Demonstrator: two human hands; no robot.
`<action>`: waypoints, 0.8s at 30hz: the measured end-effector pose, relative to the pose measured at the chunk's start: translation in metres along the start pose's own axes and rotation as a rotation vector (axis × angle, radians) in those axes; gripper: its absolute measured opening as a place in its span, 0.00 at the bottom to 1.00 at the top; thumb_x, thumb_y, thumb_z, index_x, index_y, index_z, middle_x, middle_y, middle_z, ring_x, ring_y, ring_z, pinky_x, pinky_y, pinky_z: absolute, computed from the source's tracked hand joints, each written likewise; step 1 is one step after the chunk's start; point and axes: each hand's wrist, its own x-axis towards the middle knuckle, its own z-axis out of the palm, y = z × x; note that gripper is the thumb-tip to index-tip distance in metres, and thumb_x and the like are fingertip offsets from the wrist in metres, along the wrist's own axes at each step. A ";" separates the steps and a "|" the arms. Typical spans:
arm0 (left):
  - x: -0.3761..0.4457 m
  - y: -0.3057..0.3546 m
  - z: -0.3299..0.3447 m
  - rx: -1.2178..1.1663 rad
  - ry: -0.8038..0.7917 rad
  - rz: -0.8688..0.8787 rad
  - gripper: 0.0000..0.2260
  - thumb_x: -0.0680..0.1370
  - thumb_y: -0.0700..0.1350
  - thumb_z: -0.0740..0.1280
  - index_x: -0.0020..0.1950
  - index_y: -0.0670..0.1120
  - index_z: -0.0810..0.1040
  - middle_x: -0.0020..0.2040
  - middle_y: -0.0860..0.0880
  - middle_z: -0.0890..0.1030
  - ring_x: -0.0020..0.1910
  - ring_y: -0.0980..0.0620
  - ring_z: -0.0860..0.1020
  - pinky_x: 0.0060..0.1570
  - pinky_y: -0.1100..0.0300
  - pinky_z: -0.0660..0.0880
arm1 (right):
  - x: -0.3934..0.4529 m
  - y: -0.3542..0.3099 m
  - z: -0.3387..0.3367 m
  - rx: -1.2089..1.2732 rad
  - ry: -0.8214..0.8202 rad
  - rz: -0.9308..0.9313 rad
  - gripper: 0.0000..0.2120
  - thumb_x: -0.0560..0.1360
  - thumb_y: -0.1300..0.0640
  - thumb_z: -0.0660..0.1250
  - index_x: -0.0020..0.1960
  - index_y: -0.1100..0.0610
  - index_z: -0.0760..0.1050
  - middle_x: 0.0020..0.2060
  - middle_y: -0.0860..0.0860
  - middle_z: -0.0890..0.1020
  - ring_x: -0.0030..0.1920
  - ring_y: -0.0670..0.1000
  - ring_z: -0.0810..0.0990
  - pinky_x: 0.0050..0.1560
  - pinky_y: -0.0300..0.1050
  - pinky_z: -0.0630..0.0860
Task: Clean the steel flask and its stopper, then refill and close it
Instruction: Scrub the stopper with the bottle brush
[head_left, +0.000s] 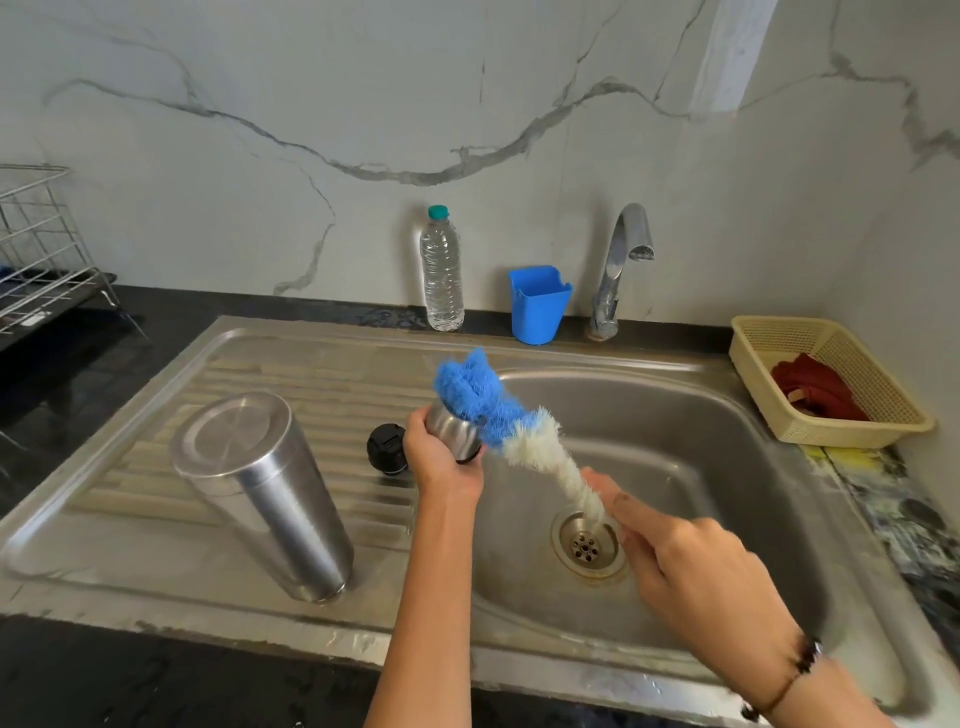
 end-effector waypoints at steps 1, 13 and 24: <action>0.001 0.003 -0.002 0.019 0.019 0.023 0.07 0.77 0.46 0.60 0.41 0.46 0.74 0.36 0.49 0.77 0.35 0.51 0.76 0.34 0.59 0.72 | -0.005 -0.001 -0.001 -0.019 -0.012 0.001 0.27 0.80 0.49 0.48 0.65 0.23 0.38 0.48 0.48 0.80 0.51 0.56 0.78 0.43 0.47 0.70; -0.007 0.015 0.005 0.010 0.082 0.113 0.07 0.78 0.46 0.61 0.44 0.46 0.74 0.41 0.46 0.77 0.39 0.49 0.77 0.41 0.54 0.75 | 0.005 0.016 0.014 0.348 0.002 -0.046 0.33 0.77 0.56 0.59 0.53 0.15 0.54 0.44 0.46 0.83 0.33 0.52 0.70 0.44 0.45 0.75; -0.001 0.017 0.010 -0.211 -0.150 -0.090 0.21 0.79 0.55 0.63 0.63 0.40 0.71 0.57 0.37 0.76 0.57 0.42 0.76 0.48 0.53 0.77 | 0.036 0.034 0.007 0.650 0.051 -0.041 0.23 0.77 0.63 0.60 0.60 0.35 0.72 0.22 0.42 0.70 0.29 0.47 0.64 0.33 0.40 0.68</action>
